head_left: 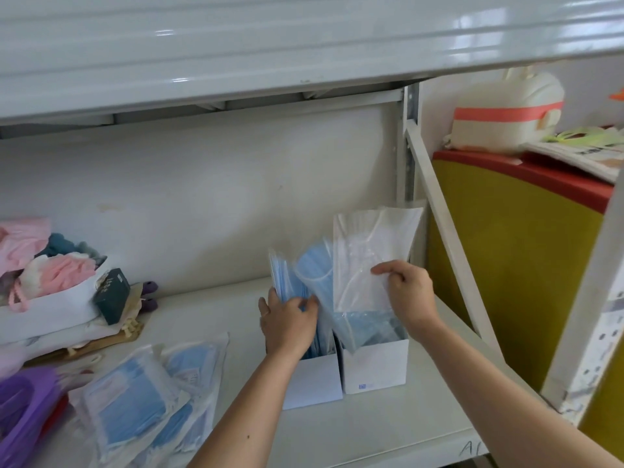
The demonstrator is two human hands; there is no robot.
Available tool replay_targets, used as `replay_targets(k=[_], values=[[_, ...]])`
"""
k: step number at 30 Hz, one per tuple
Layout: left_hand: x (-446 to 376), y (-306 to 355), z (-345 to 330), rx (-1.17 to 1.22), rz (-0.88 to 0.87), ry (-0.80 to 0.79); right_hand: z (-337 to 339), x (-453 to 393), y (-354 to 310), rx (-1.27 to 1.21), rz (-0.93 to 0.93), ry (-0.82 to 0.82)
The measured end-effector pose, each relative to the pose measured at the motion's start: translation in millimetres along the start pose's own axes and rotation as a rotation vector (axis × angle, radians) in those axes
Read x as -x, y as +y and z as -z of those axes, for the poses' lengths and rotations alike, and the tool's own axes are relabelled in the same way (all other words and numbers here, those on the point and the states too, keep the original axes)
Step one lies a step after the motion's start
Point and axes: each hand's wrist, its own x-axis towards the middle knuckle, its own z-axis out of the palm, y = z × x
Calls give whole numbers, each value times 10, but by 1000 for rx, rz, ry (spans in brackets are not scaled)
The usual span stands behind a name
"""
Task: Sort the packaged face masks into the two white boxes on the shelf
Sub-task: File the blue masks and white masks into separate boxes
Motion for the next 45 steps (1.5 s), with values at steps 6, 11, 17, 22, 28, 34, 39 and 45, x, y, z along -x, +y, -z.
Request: replay_targets(k=[6, 11, 17, 22, 28, 34, 39, 45], values=[[4, 115, 81, 246, 70, 6, -71, 9, 78, 14, -12, -86], [-121, 96, 346, 561, 151, 359, -25, -20, 30, -125, -18, 117], [-196, 49, 788, 23, 37, 494, 149, -107, 1, -173, -82, 281], [-179, 90, 761, -358, -67, 415, 85, -33, 1, -165, -60, 230], [-254, 80, 930, -338, -69, 495, 94, -33, 10, -187, -53, 199], [-120, 159, 416, -510, -244, 217, 8, -10, -12, -240, -58, 169], [-108, 37, 246, -375, -141, 224, 30, 18, -31, -221, -31, 144], [-43, 189, 111, -339, -440, 300, 29, 18, -2, -232, -53, 146]])
